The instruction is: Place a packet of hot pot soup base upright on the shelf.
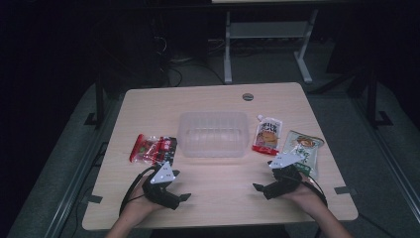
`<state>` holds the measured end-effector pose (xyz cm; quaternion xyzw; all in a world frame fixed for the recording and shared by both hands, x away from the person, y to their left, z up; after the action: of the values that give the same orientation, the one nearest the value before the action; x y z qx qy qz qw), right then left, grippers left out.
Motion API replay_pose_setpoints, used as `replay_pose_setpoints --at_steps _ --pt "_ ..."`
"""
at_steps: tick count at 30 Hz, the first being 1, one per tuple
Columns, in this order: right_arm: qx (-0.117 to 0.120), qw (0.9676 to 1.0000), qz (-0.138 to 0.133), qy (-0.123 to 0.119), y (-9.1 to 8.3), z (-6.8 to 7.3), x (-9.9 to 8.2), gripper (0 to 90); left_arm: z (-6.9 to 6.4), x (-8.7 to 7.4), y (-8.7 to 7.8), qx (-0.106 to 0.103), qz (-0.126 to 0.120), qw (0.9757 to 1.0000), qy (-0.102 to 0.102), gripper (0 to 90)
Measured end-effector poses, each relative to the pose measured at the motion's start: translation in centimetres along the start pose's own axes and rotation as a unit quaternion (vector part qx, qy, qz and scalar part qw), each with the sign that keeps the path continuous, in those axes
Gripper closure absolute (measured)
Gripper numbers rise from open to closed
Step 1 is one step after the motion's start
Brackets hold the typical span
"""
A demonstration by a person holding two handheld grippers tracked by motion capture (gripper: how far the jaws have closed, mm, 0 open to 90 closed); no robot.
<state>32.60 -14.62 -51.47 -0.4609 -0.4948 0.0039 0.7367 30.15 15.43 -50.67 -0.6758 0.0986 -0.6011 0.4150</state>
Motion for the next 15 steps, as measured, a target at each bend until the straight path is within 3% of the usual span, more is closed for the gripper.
replay_pose_setpoints --at_steps 7,8,15 --pt "0.003 1.0000 -0.001 0.008 -0.3 0.0 0.0 3.3 0.9 -0.4 -0.5 0.010 0.009 0.9998 -0.015 13.9" --pt "0.005 1.0000 -0.005 0.006 -0.4 0.2 0.1 3.8 1.5 -0.4 -1.0 0.018 0.014 0.9994 -0.025 21.8" --pt "0.012 0.9999 0.000 0.001 -0.3 0.7 0.1 5.5 3.7 0.0 -2.4 0.037 0.016 0.9970 -0.065 49.0"
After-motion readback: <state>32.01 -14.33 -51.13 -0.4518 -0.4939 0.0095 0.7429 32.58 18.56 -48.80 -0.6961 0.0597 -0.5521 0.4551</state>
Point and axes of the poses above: each handheld gripper's, and its own axes: y roughly forward along the jaws, x roughly out of its top, z roughly to its left, the point moved 8 cm from there along y, roughly forward along the jaws, and after that the axes turned 4 degrees about y, right-handed, at the moved point
